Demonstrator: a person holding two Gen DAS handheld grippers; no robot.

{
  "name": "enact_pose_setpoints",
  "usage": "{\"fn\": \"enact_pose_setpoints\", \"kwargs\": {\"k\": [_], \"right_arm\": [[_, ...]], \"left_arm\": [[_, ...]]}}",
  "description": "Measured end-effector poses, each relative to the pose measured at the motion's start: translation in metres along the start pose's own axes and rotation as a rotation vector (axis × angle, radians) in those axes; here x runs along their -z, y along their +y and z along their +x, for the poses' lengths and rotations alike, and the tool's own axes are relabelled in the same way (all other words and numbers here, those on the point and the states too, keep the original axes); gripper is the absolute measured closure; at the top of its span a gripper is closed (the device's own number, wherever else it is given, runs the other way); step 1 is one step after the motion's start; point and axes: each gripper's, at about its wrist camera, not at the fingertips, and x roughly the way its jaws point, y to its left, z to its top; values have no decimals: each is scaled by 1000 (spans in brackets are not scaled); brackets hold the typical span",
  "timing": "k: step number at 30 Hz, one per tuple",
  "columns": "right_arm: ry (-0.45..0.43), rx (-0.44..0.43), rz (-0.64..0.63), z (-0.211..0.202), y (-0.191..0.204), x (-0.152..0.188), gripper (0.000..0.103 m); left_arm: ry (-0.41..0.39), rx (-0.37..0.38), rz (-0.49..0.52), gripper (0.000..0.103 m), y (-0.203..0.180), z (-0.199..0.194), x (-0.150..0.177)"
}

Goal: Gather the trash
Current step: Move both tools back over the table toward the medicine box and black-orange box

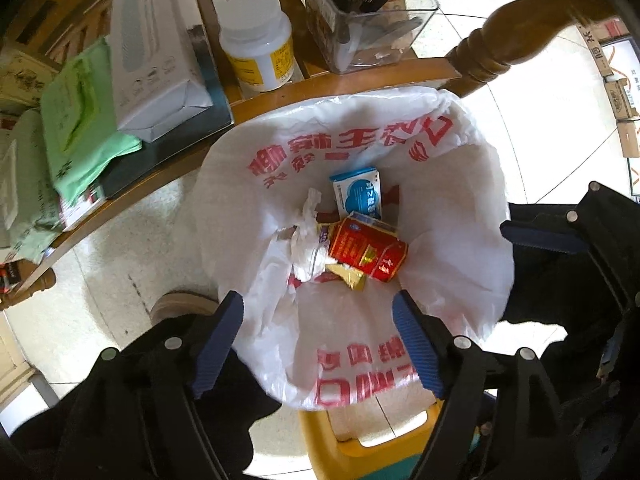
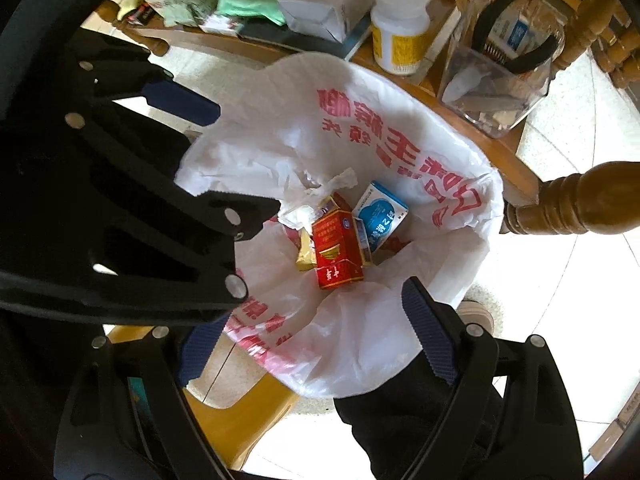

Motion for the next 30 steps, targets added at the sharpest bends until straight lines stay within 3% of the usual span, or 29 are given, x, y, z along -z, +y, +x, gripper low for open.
{"fn": "enact_pose_setpoints", "kwargs": {"k": [7, 10, 13, 17, 21, 24, 27, 30], "right_arm": [[-86, 8, -67, -68, 24, 21, 18], [-160, -2, -115, -119, 35, 33, 18], [-255, -1, -160, -182, 40, 41, 13], [-394, 23, -196, -280, 34, 43, 10], [-514, 76, -231, -364, 27, 38, 6], [-562, 69, -243, -416, 20, 30, 6], [-591, 128, -253, -453, 11, 17, 6], [-615, 171, -257, -479, 1, 1, 6]], "left_arm": [[-96, -3, 2, 20, -5, -68, 40], [-143, 27, 13, 18, -7, -113, 63], [-245, 12, 56, 18, -9, -176, 82], [-389, -31, 150, 10, -9, -275, 89], [-466, -120, 253, 8, -8, -356, 83], [-499, -155, 378, 8, -14, -401, 77], [-507, -154, 462, 8, -20, -431, 70], [-529, -202, 563, 8, -25, -451, 61]]}}
